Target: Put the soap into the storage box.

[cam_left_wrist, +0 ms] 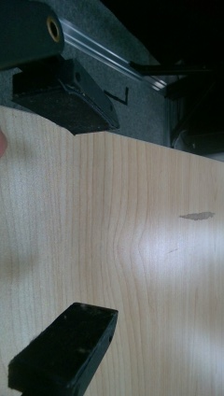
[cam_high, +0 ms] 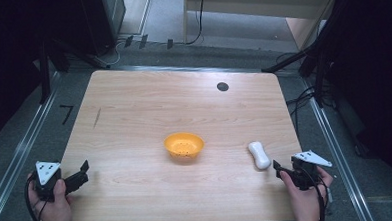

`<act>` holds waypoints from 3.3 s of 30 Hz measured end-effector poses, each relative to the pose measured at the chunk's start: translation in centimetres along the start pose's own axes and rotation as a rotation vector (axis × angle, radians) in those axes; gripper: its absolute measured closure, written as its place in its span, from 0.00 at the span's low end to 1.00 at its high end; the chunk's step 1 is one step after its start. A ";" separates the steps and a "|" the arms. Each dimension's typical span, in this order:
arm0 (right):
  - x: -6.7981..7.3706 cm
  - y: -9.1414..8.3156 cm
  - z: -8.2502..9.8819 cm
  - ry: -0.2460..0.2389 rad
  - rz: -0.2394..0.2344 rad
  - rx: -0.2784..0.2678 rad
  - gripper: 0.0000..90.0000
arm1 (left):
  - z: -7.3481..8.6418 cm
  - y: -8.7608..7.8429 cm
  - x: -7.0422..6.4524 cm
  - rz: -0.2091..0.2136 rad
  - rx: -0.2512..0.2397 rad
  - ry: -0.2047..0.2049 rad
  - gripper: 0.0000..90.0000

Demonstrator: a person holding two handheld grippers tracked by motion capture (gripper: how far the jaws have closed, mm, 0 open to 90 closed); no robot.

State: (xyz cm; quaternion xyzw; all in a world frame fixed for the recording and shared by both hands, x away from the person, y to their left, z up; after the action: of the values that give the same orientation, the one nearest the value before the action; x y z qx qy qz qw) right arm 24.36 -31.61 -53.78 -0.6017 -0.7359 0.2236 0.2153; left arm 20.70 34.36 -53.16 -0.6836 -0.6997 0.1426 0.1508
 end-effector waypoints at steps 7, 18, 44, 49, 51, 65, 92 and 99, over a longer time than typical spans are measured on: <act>0.9 0.8 -1.1 -0.025 -0.032 0.077 0.35 | 0.0 0.1 0.0 0.007 -0.001 -0.004 0.11; 1.5 1.1 -3.3 -0.034 -0.065 0.129 0.35 | -0.1 0.1 0.0 -0.005 -0.002 -0.008 0.11; 4.7 4.4 -5.3 -0.074 -0.142 0.280 0.37 | -0.1 0.2 0.0 -0.003 -0.005 -0.011 0.11; 4.9 5.2 -5.2 -0.071 -0.141 0.303 0.39 | -0.1 0.2 0.0 0.000 -0.006 -0.011 0.11; 5.0 5.5 -5.2 -0.067 -0.148 0.318 0.42 | -0.1 0.2 0.0 0.001 -0.005 -0.010 0.11; 4.8 6.3 -4.4 -0.079 -0.129 0.349 0.54 | -0.1 0.2 0.0 -0.001 -0.006 -0.008 0.11; 4.6 6.2 -4.1 -0.153 -0.154 0.310 0.56 | -0.1 0.2 0.0 0.009 -0.007 -0.019 0.11; 4.4 6.0 -4.1 -0.186 -0.170 0.303 0.56 | -0.1 0.3 0.0 0.007 -0.004 -0.016 0.11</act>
State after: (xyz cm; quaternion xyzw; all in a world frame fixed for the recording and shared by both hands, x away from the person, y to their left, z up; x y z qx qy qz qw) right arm 30.68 -25.92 -53.83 -0.4749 -0.7588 0.3673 0.2526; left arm 20.98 34.36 -53.14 -0.6853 -0.6986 0.1473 0.1434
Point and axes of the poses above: each handheld gripper's, and its own axes: y roughly forward along the jaws, z roughly out of its underside, x roughly to its left, the point moved 2 cm from there along y, roughly forward along the jaws, and after that the axes turned 6 degrees about -x, right-handed, at the moved point
